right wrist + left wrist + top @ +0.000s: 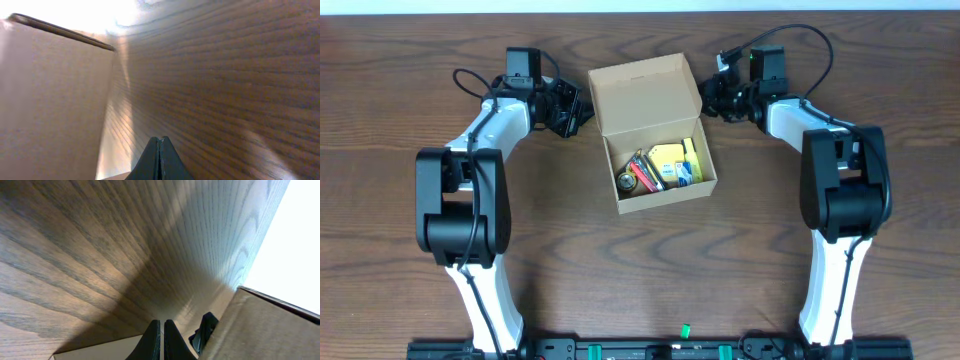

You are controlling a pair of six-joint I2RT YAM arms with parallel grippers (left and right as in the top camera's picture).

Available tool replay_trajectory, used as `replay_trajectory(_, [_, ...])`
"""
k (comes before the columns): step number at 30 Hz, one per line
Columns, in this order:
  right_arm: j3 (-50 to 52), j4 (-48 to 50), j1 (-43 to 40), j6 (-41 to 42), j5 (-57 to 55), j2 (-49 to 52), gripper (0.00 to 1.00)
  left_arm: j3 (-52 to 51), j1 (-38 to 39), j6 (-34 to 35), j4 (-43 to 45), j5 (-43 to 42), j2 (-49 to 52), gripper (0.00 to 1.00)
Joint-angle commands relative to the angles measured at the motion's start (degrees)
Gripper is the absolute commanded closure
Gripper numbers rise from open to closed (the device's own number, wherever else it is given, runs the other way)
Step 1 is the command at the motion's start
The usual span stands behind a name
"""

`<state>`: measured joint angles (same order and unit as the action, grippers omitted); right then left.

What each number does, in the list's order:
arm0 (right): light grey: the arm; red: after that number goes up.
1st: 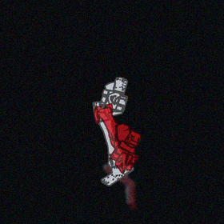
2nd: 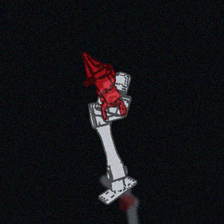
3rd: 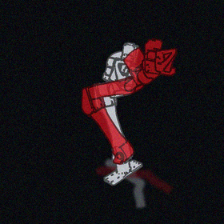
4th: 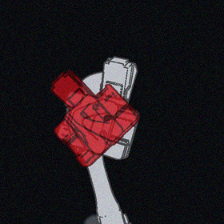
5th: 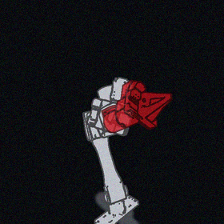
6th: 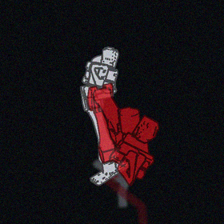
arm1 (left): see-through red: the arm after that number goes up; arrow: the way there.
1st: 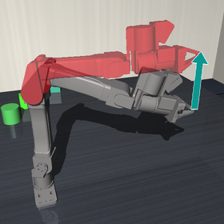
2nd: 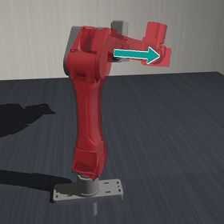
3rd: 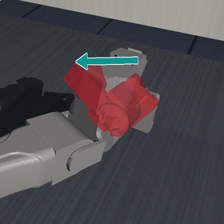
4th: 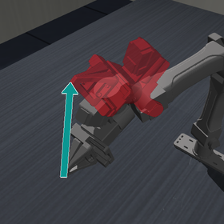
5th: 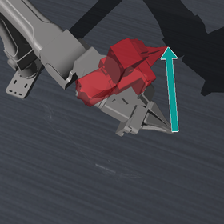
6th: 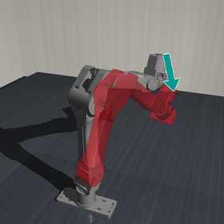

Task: Pack container
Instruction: 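Raise both grippers to the box lid's far edge, then push the lid flap down with both grippers to close the box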

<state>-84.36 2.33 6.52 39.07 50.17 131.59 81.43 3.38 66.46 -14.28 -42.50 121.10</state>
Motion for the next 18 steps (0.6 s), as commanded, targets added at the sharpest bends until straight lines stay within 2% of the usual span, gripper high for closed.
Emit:
replay_trajectory(1, [-1.0, 0.9, 0.3, 0.5, 1.6, 0.7, 0.99, 1.2, 0.4, 1.3, 0.2, -1.1, 0.7, 0.94])
replay_trajectory(13, [-1.1, 4.8, 0.3, -0.5, 6.0, 0.4, 0.99, 1.2, 0.4, 3.0, 7.7, -7.3, 0.7, 0.94])
replay_trajectory(18, [-1.2, 4.7, 0.3, -3.1, 7.0, -0.8, 0.99, 1.5, 0.4, -0.3, 10.1, -10.4, 0.6, 0.94])
